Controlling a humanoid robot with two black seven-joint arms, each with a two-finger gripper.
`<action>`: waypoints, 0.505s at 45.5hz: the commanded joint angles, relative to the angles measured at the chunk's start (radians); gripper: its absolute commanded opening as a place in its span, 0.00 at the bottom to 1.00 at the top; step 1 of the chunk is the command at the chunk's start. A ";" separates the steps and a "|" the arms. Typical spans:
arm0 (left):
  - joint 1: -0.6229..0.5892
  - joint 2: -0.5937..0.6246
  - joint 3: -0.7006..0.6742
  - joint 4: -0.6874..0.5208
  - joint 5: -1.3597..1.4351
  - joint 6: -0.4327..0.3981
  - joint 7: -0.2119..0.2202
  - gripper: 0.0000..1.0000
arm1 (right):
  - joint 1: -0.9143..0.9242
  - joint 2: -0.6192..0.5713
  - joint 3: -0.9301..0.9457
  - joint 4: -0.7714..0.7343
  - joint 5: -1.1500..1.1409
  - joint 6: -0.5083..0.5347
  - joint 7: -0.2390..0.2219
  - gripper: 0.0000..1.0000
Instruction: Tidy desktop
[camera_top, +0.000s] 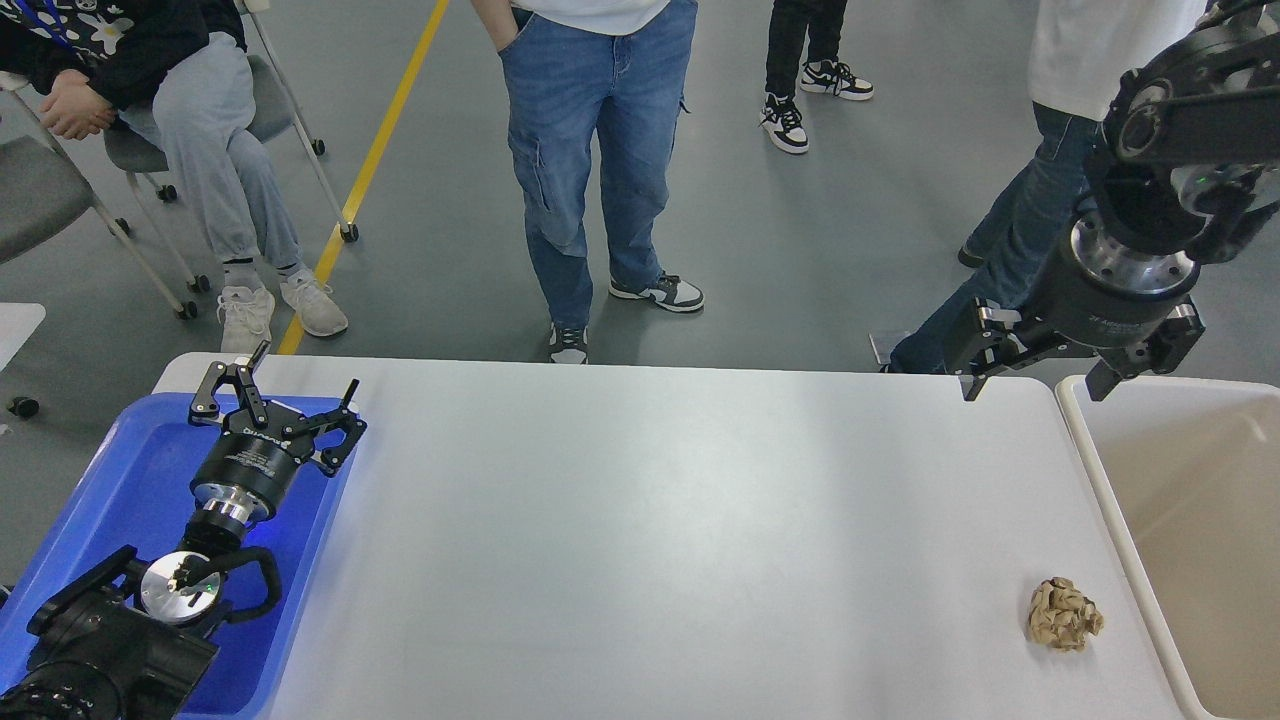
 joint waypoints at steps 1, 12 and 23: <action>0.000 0.000 0.000 0.000 0.000 0.000 0.000 1.00 | 0.003 -0.001 -0.002 0.000 0.000 0.000 0.000 1.00; 0.000 0.000 0.000 0.000 0.000 0.000 0.000 1.00 | 0.005 -0.001 -0.001 0.000 0.000 0.000 0.000 1.00; 0.000 0.000 0.000 0.000 0.000 0.000 0.000 1.00 | 0.026 -0.016 -0.001 0.000 0.000 0.000 -0.001 1.00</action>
